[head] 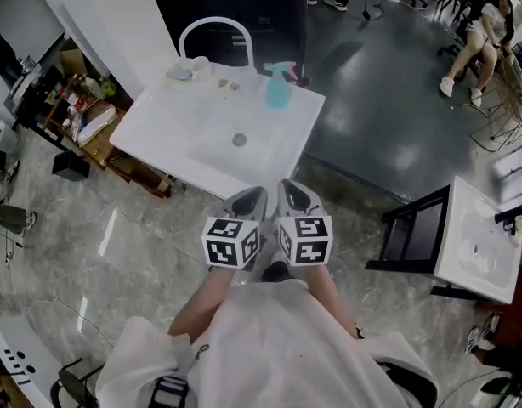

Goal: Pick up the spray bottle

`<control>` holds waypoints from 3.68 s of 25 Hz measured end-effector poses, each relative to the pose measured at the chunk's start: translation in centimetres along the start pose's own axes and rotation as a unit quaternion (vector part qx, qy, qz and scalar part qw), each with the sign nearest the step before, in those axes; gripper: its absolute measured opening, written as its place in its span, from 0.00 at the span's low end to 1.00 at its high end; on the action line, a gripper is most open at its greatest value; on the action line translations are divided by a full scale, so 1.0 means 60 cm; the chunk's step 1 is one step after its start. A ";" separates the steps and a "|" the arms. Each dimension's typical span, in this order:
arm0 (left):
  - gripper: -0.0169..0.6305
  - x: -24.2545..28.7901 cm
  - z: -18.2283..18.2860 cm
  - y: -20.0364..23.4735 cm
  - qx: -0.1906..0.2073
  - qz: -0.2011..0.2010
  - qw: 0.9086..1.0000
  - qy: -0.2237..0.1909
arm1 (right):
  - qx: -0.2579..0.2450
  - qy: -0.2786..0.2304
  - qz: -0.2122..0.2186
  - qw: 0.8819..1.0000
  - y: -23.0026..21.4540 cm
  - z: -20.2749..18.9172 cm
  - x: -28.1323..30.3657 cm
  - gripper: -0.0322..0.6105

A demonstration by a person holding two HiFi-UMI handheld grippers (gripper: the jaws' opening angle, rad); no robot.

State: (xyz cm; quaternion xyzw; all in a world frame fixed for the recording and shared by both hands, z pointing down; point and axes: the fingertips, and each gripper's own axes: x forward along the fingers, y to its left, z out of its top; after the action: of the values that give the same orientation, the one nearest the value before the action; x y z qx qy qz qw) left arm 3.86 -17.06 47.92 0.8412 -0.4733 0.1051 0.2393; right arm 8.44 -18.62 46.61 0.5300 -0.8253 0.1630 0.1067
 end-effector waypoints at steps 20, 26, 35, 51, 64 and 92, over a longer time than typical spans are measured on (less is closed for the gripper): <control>0.08 0.098 0.043 0.020 -0.023 0.041 0.999 -0.018 | -0.051 0.005 0.065 0.997 -0.049 0.033 0.077 0.09; 0.08 0.109 0.050 0.026 -0.027 0.046 0.998 -0.025 | -0.063 0.001 0.067 0.996 -0.060 0.042 0.086 0.09; 0.08 0.121 0.062 0.030 -0.026 0.036 0.999 -0.027 | -0.069 -0.002 0.056 0.996 -0.065 0.054 0.094 0.09; 0.08 0.186 0.103 0.108 -0.033 0.025 0.999 -0.025 | -0.070 0.003 0.010 0.997 -0.097 0.077 0.184 0.10; 0.08 0.246 0.160 0.178 -0.033 0.009 0.999 -0.024 | -0.063 0.009 -0.018 0.998 -0.113 0.114 0.280 0.10; 0.08 0.310 0.184 0.314 -0.046 0.018 0.999 0.007 | -0.032 0.020 -0.064 0.997 -0.166 0.145 0.458 0.43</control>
State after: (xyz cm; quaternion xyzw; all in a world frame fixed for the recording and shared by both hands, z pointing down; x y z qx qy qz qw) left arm -2.78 -44.75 51.59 0.8198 -0.4913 0.0931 0.2790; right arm 6.03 -48.83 49.69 0.5744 -0.7923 0.1397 0.1507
